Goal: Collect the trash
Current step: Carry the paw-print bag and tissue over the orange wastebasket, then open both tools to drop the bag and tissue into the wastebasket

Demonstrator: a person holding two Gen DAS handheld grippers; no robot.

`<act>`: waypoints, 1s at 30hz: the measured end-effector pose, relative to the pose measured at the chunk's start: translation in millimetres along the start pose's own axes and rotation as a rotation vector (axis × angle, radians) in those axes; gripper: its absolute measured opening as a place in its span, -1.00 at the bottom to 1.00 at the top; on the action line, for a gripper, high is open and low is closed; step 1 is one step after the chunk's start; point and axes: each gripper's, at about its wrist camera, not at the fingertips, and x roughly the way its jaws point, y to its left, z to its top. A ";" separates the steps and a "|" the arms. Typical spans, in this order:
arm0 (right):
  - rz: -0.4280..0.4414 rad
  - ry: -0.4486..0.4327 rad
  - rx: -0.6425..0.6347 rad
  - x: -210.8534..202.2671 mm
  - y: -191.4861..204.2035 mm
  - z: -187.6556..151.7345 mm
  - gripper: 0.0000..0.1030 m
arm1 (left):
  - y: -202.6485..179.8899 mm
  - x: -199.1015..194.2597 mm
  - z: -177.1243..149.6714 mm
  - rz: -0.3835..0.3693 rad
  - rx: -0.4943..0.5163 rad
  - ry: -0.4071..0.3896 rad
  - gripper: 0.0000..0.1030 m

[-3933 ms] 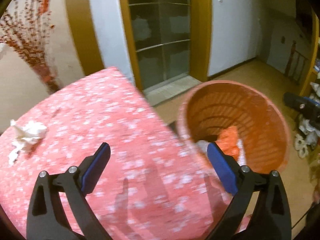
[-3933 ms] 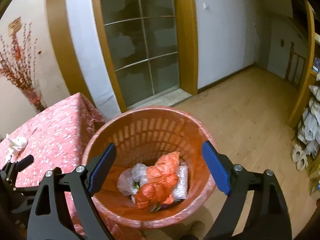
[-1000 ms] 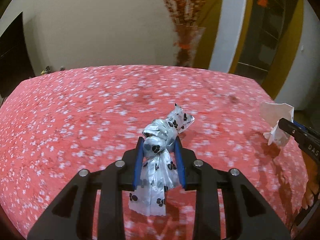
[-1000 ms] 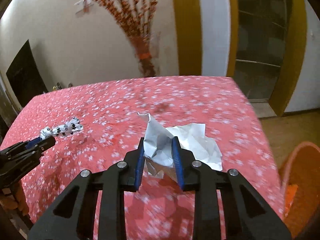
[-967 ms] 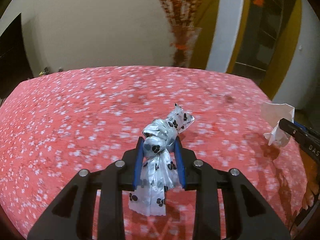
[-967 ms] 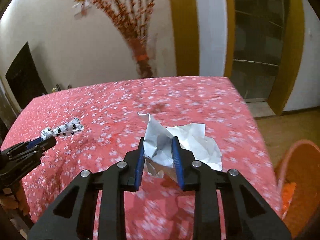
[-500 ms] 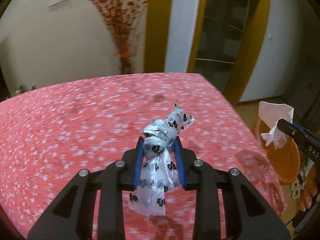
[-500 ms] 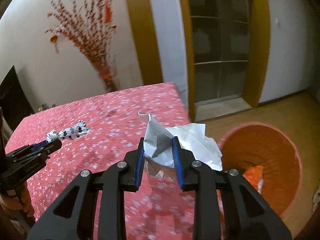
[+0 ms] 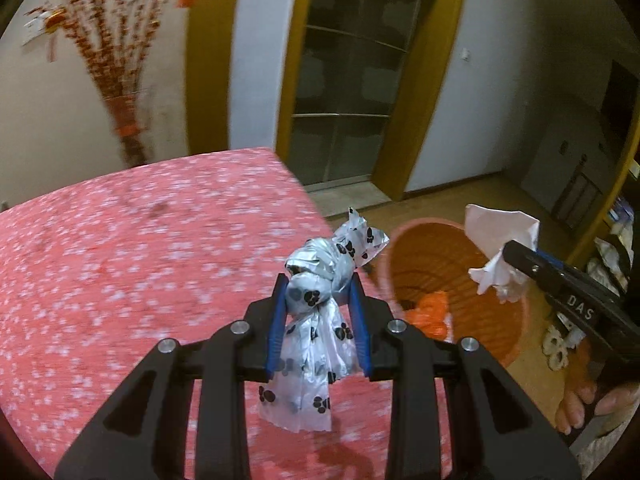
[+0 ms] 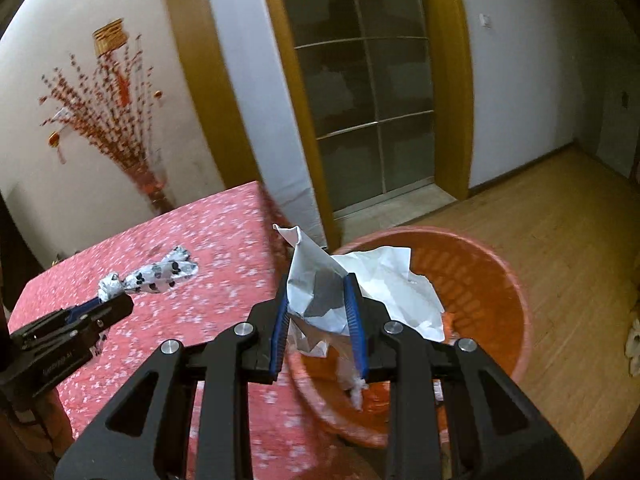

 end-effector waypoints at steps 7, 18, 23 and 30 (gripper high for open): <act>-0.028 -0.003 0.055 -0.8 -34.1 -0.3 -0.48 | -45.3 23.6 0.1 -0.065 0.018 0.030 -0.42; -0.031 -0.008 0.128 3.3 -77.2 2.2 -0.47 | -96.8 60.0 -1.9 -0.127 0.047 0.074 -0.42; -0.017 -0.013 0.166 7.7 -94.3 6.6 -0.43 | -111.8 77.1 -4.3 -0.132 0.050 0.097 -0.38; 0.002 -0.003 0.222 17.0 -110.9 9.5 -0.22 | -112.4 105.6 -13.0 -0.119 0.049 0.158 -0.05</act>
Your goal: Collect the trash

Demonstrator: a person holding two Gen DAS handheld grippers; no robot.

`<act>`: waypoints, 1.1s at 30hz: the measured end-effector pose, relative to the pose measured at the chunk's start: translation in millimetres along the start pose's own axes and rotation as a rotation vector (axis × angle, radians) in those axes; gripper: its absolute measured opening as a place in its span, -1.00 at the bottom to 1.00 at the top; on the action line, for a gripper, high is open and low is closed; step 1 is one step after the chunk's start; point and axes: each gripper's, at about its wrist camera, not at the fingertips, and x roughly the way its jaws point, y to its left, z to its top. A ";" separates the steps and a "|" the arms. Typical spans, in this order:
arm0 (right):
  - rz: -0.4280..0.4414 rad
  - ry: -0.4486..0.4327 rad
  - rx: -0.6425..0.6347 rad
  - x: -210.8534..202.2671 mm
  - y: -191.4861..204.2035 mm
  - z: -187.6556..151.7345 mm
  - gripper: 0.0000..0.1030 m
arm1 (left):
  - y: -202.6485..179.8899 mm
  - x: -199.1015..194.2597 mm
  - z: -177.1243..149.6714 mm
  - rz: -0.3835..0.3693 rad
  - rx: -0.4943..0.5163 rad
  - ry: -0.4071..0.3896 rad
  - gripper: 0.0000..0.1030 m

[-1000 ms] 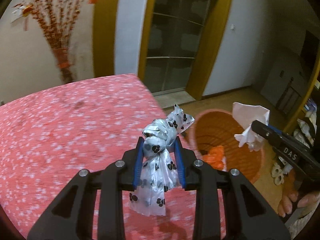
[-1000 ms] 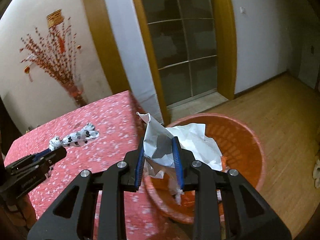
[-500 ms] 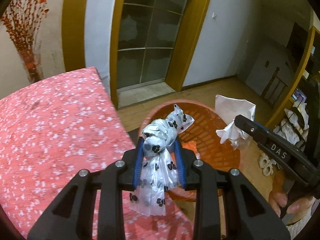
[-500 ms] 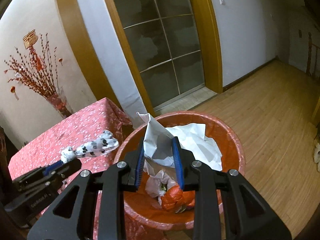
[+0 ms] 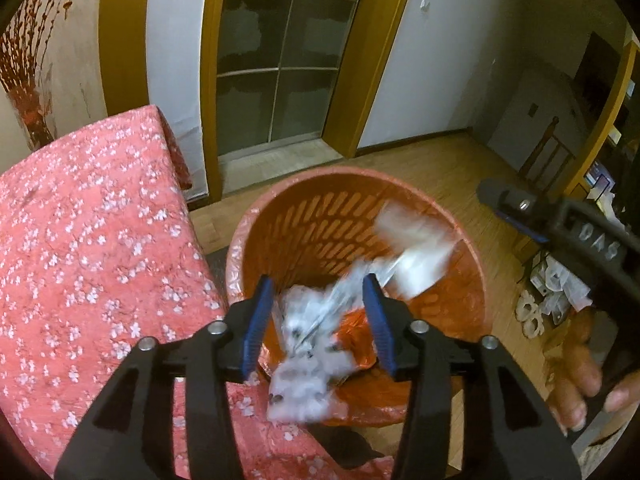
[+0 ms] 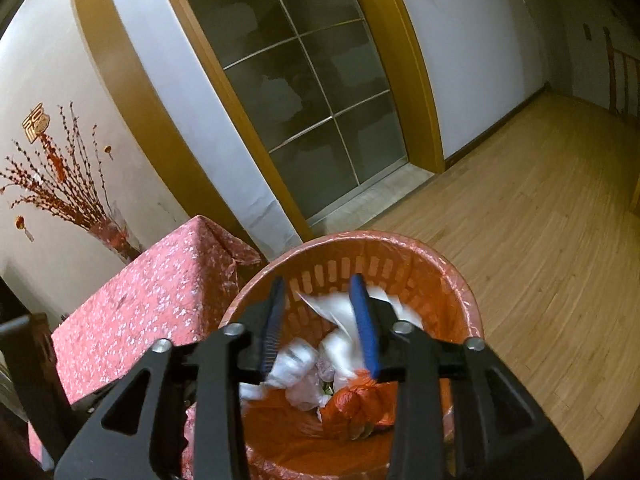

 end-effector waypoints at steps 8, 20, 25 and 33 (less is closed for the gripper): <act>-0.037 -0.031 -0.028 -13.2 1.5 -5.3 0.51 | 17.9 -4.5 -7.3 0.052 -0.016 -0.002 0.27; -0.072 -0.122 -0.129 -89.5 31.4 -41.3 0.87 | 38.5 -113.8 -36.1 0.174 -0.004 -0.183 0.82; -0.054 -0.141 -0.134 -123.6 47.3 -68.8 0.87 | 49.3 -174.7 -70.0 0.255 -0.045 -0.276 0.91; -0.070 -0.185 -0.236 -166.1 79.0 -111.8 0.92 | 56.0 -244.4 -129.9 0.395 -0.143 -0.382 0.91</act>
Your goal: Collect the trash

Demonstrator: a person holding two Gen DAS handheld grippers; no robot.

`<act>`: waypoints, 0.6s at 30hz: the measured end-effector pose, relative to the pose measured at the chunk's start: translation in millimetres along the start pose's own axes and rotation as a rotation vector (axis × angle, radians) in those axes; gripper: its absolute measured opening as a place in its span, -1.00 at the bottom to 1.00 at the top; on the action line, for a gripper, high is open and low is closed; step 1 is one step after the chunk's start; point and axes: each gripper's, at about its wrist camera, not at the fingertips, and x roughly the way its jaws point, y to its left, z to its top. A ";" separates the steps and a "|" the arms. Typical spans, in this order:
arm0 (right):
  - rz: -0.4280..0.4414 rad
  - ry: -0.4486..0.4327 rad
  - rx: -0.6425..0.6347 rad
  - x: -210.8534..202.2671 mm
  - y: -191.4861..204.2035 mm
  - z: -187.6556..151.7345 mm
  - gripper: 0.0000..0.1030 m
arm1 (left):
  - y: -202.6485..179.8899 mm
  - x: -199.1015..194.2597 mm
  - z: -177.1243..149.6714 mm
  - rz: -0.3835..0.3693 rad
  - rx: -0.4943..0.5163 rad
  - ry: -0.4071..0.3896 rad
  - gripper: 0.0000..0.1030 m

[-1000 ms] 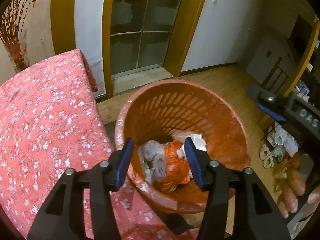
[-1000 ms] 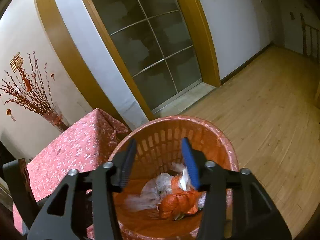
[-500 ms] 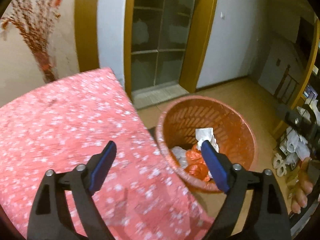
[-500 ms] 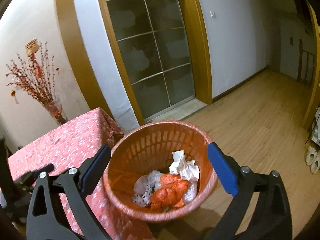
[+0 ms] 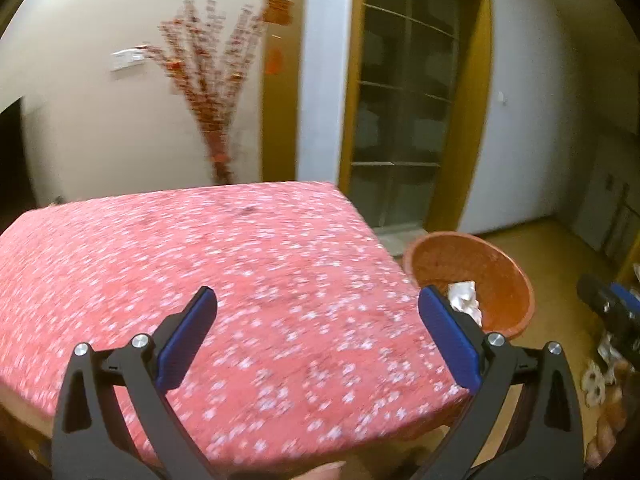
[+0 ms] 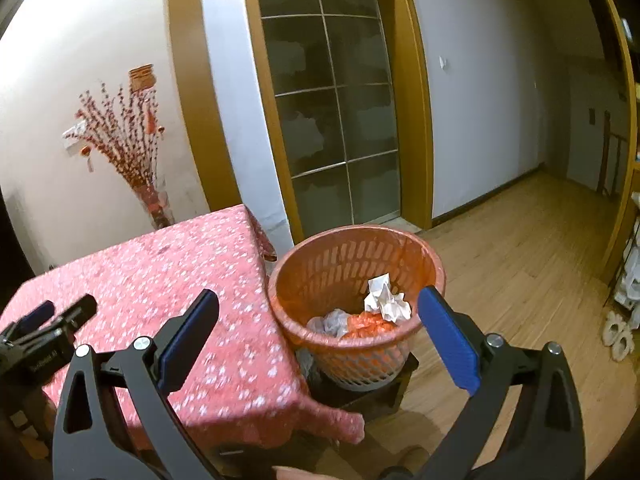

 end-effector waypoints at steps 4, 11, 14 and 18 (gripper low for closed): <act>-0.045 -0.043 -0.052 -18.6 13.6 -8.8 0.92 | 10.7 -24.8 -14.4 0.052 -0.032 -0.034 0.91; -0.103 -0.055 -0.093 -34.4 27.7 -24.5 0.91 | 14.7 -49.3 -35.5 0.117 -0.005 -0.069 0.91; -0.123 -0.053 -0.109 -39.2 32.2 -31.3 0.91 | 16.9 -53.9 -41.6 0.127 -0.007 -0.070 0.91; -0.152 -0.045 -0.123 -43.5 37.5 -40.7 0.91 | 22.0 -58.5 -51.1 0.142 -0.017 -0.059 0.91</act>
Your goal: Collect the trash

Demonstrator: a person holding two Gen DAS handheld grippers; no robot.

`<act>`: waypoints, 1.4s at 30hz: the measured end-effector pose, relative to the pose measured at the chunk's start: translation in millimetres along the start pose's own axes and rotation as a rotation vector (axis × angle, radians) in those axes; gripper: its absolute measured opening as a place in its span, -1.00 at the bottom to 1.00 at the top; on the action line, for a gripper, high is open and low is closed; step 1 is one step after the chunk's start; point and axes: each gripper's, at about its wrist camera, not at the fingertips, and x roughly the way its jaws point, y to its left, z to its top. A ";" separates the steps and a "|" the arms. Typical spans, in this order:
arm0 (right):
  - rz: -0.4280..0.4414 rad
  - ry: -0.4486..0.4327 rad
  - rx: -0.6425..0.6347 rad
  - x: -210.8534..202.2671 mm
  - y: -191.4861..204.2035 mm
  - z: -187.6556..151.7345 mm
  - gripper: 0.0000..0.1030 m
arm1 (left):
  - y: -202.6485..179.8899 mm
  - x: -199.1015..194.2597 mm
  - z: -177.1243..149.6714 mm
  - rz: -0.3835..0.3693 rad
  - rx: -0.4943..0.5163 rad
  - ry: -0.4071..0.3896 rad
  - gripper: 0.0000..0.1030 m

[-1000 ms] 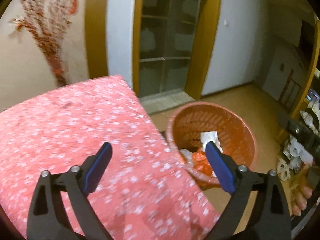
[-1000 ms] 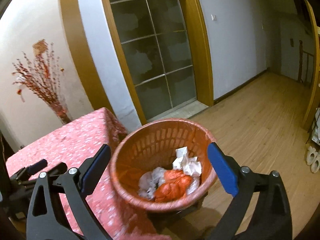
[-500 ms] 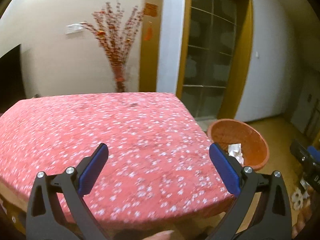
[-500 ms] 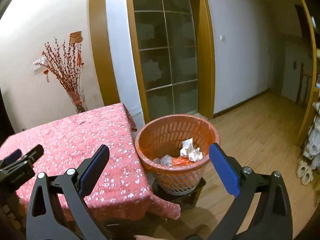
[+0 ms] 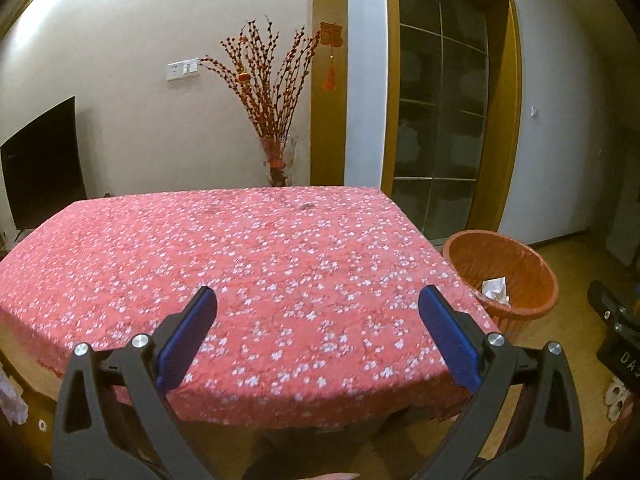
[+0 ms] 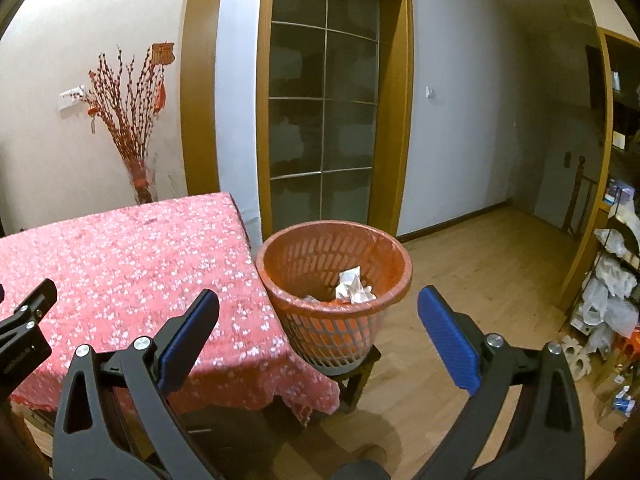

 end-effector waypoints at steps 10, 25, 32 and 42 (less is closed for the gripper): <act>-0.051 0.003 -0.034 -7.0 3.7 -13.0 0.91 | 2.4 -4.8 -17.0 0.019 0.000 0.029 0.91; -0.054 0.037 -0.043 -5.9 2.6 -25.3 0.91 | 2.6 -7.5 -31.1 0.023 -0.008 0.060 0.91; -0.052 0.052 -0.046 -4.7 2.3 -27.4 0.91 | 3.6 -6.7 -34.6 0.020 -0.017 0.077 0.91; -0.054 0.056 -0.046 -3.1 -2.0 -26.3 0.91 | 3.1 -6.6 -34.8 0.028 -0.021 0.075 0.91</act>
